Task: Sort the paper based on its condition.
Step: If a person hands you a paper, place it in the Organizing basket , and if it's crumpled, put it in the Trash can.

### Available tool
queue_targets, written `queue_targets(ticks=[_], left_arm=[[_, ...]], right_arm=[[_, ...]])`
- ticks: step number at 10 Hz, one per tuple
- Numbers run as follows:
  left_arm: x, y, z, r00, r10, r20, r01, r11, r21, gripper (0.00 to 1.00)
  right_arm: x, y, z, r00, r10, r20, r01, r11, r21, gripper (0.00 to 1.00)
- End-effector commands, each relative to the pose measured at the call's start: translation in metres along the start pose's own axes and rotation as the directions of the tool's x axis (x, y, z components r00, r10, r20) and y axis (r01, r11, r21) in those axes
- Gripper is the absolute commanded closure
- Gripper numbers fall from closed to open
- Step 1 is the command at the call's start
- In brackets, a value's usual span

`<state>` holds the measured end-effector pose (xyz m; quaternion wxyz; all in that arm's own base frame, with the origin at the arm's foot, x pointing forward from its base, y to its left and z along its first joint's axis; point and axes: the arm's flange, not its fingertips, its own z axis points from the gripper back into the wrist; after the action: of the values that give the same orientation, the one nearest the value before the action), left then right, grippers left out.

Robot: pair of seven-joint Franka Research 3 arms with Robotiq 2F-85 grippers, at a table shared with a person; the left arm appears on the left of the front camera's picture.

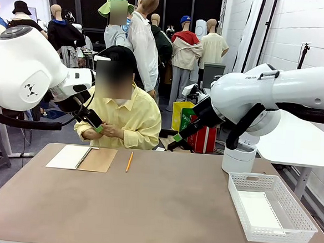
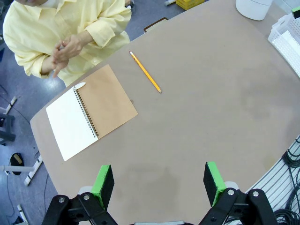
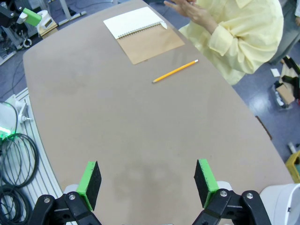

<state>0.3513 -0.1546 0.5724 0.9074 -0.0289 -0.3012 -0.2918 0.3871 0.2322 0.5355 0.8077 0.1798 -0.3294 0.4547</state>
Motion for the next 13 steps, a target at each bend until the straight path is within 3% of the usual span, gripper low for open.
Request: queue_targets(ticks=[1,13], left_arm=[[-0.0003,0.0010,0.0005,1.000,0.000,0.001,0.000,1.000,-0.001,0.00],[-0.0003,0.0010,0.0005,1.000,0.000,0.001,0.000,1.000,-0.001,0.00]], right_arm=[[-0.0008,0.0002,0.0007,1.000,0.002,-0.006,-0.002,1.000,-0.004,0.00],[-0.0008,0.0002,0.0007,1.000,0.002,-0.006,-0.002,1.000,-0.004,0.00]])
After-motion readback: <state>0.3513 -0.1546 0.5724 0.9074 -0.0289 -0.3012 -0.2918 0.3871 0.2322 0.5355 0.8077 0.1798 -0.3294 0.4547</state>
